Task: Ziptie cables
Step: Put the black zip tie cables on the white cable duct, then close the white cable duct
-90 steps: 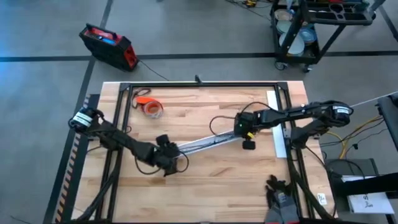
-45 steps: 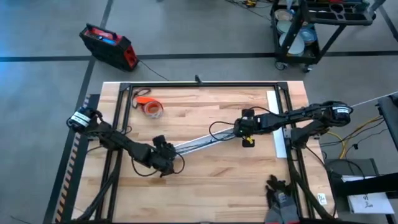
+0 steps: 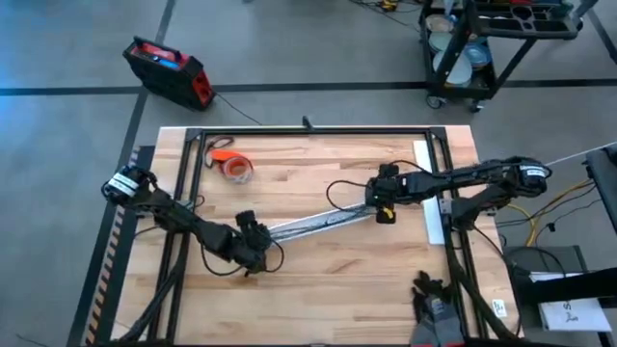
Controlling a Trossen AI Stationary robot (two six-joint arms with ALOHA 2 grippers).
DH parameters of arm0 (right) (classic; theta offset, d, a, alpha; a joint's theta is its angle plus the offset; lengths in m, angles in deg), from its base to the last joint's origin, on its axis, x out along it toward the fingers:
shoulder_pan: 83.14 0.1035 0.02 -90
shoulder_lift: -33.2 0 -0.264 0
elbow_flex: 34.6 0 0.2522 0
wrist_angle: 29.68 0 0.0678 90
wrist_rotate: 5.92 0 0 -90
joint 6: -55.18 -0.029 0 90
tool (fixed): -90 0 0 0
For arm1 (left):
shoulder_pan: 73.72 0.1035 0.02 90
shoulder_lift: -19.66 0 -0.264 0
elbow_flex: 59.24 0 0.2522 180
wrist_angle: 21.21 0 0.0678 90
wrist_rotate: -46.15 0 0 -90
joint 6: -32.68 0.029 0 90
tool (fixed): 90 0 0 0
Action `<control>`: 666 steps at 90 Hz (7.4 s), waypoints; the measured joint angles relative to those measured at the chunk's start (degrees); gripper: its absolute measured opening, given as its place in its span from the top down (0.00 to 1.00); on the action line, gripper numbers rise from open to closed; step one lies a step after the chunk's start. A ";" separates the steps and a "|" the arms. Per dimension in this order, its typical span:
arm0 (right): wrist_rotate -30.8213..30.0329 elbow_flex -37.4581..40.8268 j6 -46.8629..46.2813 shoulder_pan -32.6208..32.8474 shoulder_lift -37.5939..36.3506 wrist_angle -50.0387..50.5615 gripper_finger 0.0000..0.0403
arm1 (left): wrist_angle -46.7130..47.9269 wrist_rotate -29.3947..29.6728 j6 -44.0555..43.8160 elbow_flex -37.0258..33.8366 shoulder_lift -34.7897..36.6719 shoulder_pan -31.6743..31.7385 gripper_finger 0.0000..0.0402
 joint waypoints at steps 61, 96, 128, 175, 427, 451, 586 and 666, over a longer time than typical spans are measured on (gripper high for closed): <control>15.68 14.62 -16.15 12.30 -6.55 -26.02 0.42 | 5.77 -18.67 -6.19 -4.95 9.57 -0.10 0.39; 13.64 10.46 -12.86 12.39 0.30 -27.01 0.44 | 9.88 -22.15 -10.25 -3.96 18.74 -0.07 0.41; 4.84 7.34 -15.54 12.37 0.19 -22.43 0.50 | 12.57 -23.11 -15.71 -4.01 22.95 -0.29 0.41; -0.55 8.44 -15.92 8.72 11.64 -40.77 0.73 | 15.89 -24.78 -18.43 -4.35 22.44 -1.58 0.41; -1.37 -2.22 -9.50 10.07 0.48 -24.75 0.11 | -9.91 19.50 -17.27 0.29 6.72 -7.09 0.12; 4.70 -2.22 -10.75 10.40 0.43 -23.78 0.11 | -12.51 19.49 -16.71 0.28 -1.40 -7.09 0.13; -13.43 11.86 -56.46 -18.37 -6.30 -2.98 0.11 | 24.62 -8.51 -26.06 -8.11 21.87 -5.63 0.13; 0.41 15.39 -56.28 -25.25 -6.80 -10.39 0.11 | -11.64 21.97 -22.95 -9.32 8.59 -17.79 0.13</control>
